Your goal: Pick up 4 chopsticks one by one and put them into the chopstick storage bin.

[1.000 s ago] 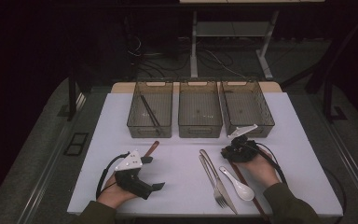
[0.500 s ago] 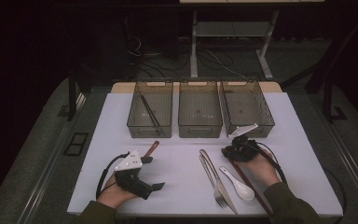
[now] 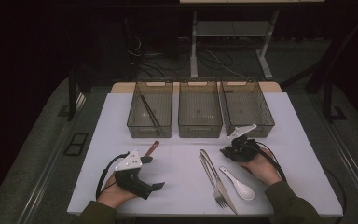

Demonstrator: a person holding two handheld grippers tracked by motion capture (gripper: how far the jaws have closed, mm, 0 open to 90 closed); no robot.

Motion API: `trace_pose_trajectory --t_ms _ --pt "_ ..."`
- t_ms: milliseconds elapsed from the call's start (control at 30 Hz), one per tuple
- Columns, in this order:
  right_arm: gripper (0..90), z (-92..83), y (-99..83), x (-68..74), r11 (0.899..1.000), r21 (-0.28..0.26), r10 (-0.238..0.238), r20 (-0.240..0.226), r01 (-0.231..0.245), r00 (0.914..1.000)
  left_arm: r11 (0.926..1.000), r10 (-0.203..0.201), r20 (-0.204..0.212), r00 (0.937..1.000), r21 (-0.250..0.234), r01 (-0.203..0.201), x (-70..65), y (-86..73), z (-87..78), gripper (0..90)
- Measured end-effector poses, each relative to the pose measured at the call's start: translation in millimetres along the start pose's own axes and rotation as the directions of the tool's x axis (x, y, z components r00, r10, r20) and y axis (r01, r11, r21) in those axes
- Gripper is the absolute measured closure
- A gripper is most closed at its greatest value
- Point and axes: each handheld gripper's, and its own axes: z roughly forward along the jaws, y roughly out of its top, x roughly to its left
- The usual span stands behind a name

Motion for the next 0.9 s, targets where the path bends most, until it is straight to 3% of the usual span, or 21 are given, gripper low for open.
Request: trace_pose_trajectory --t_ms 133,233,333,467,767,900 --pt "74.5 -0.1 -0.9 -0.9 1.000 -0.005 0.004 -0.008 -0.004 1.0000 1.0000 0.000 0.000 1.0000 0.001 0.000 0.1 -0.1 -0.2 0.0" --pt "65.0 -2.0 -1.5 -2.5 1.000 -0.013 0.018 -0.006 -0.018 0.9998 1.0000 0.003 0.000 1.0000 0.001 -0.003 0.0 0.0 -0.6 0.0" --pt "61.2 -12.3 -2.5 -6.9 0.996 -0.059 0.063 -0.042 -0.066 0.9971 1.0000 0.002 0.000 1.0000 0.002 -0.002 0.5 -0.2 -0.8 0.0" --pt "57.9 -28.7 -6.7 -10.7 0.990 -0.109 0.085 -0.069 -0.092 0.9940 1.0000 0.002 -0.002 1.0000 0.002 -0.002 0.4 -0.2 -0.7 0.0" --pt "61.4 -60.1 -33.9 -13.4 0.987 -0.135 0.077 -0.114 -0.092 0.9905 1.0000 -0.001 -0.007 1.0000 -0.002 0.001 0.6 -0.3 -1.3 0.0" --pt "63.0 -69.8 -47.8 -12.1 0.988 -0.130 0.070 -0.103 -0.083 0.9923 1.0000 0.003 -0.008 1.0000 -0.003 -0.004 0.7 -0.1 -1.6 0.0"
